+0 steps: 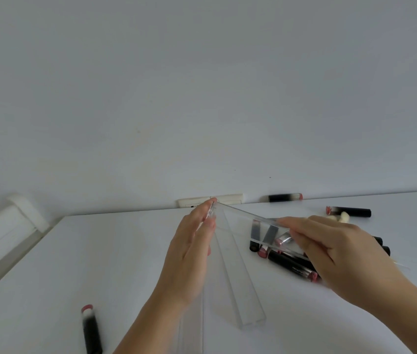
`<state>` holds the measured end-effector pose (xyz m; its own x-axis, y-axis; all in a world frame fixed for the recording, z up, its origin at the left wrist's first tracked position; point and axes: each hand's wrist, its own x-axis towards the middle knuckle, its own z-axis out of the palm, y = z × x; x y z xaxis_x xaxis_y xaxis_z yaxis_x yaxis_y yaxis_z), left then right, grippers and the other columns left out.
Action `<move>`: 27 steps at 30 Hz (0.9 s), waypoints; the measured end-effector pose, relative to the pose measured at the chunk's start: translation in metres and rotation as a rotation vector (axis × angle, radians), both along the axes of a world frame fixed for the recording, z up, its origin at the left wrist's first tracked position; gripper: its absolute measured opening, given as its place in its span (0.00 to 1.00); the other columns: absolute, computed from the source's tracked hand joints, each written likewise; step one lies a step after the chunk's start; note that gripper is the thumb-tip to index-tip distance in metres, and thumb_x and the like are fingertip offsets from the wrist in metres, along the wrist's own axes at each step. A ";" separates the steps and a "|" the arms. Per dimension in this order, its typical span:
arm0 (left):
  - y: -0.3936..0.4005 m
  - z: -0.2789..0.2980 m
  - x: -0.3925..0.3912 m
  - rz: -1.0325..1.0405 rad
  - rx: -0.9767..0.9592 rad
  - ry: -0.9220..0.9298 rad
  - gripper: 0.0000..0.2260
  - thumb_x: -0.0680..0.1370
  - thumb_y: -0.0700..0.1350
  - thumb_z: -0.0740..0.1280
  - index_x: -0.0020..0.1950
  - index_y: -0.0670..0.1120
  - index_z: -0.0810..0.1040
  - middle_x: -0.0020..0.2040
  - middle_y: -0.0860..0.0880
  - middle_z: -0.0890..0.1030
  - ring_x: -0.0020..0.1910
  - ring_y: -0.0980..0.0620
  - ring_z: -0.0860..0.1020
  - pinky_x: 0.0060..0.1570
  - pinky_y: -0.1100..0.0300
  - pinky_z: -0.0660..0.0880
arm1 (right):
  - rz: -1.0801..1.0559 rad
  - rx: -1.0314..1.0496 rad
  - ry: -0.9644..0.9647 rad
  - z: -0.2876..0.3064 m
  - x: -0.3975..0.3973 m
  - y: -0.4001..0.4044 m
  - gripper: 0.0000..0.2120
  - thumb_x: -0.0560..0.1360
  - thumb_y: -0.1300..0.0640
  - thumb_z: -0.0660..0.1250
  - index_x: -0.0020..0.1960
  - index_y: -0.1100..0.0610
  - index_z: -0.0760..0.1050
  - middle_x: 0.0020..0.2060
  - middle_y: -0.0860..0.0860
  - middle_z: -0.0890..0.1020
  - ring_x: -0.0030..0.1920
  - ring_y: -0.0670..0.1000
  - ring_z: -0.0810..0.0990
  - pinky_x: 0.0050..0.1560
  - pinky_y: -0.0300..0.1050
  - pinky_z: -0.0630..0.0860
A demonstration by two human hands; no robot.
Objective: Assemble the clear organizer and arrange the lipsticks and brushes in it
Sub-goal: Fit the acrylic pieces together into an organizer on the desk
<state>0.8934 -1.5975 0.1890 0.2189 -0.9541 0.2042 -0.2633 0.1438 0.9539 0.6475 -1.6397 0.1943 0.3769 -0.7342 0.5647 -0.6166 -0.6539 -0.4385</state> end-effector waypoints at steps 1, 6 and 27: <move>0.000 -0.001 0.000 0.010 0.000 0.001 0.22 0.74 0.68 0.58 0.67 0.73 0.73 0.64 0.60 0.79 0.57 0.53 0.73 0.35 0.74 0.71 | -0.002 -0.011 0.014 0.001 0.000 0.001 0.18 0.79 0.47 0.56 0.60 0.43 0.81 0.35 0.36 0.76 0.41 0.41 0.76 0.34 0.39 0.74; -0.002 -0.006 0.002 0.031 0.011 -0.040 0.21 0.77 0.64 0.57 0.69 0.66 0.75 0.63 0.41 0.75 0.63 0.40 0.72 0.59 0.41 0.77 | -0.004 -0.025 0.039 -0.001 0.002 0.001 0.14 0.79 0.57 0.65 0.60 0.43 0.82 0.34 0.40 0.76 0.37 0.47 0.75 0.29 0.48 0.76; -0.008 -0.003 0.012 0.320 -0.015 0.180 0.18 0.70 0.69 0.59 0.46 0.60 0.81 0.46 0.53 0.79 0.26 0.57 0.74 0.22 0.61 0.69 | -0.287 -0.180 -0.210 0.008 -0.057 -0.013 0.11 0.80 0.54 0.61 0.59 0.47 0.79 0.47 0.40 0.78 0.47 0.40 0.77 0.43 0.32 0.72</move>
<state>0.9059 -1.6055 0.1862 0.5395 -0.8287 0.1490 -0.1250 0.0962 0.9875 0.5904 -1.6527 0.2028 0.0330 -0.6751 0.7370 -0.6944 -0.5458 -0.4689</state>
